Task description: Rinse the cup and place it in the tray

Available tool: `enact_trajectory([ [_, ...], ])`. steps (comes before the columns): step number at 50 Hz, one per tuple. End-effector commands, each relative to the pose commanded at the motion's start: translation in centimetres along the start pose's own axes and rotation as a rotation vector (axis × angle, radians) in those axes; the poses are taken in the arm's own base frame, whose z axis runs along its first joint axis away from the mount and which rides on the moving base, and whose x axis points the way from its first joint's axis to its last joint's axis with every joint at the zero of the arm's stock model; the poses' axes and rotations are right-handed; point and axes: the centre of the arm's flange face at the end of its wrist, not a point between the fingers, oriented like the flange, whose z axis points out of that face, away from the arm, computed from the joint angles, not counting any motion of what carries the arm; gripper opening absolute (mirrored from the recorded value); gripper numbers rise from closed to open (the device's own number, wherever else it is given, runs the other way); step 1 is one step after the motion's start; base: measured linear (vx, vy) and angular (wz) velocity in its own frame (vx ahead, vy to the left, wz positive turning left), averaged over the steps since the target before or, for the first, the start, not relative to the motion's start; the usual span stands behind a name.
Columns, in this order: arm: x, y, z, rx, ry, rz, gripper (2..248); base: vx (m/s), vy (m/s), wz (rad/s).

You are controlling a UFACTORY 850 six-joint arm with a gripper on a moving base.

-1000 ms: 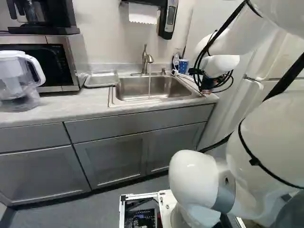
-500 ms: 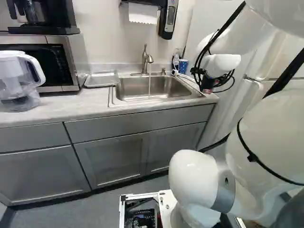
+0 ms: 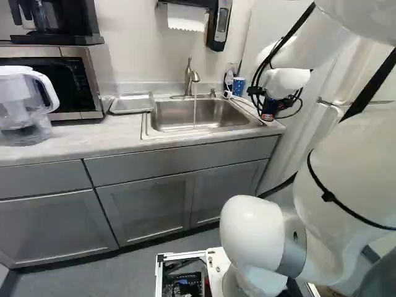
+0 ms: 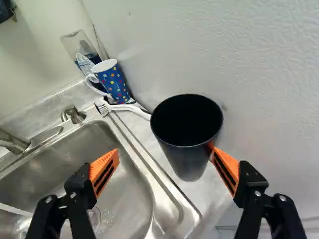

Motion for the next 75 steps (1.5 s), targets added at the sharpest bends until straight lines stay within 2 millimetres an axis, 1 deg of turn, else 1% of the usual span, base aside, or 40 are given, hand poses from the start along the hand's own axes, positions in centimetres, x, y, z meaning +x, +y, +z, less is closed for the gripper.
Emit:
enact_trajectory([
  [29, 0.3, -1.7, 1.1, 0.029, -0.009, -0.016, 247, 0.0, 0.0, 0.0],
  [70, 0.3, -1.7, 1.1, 0.028, -0.011, -0.009, 247, 0.0, 0.0, 0.0],
  [75, 0.3, -1.7, 1.1, 0.028, -0.011, -0.034, 247, 0.0, 0.0, 0.0],
])
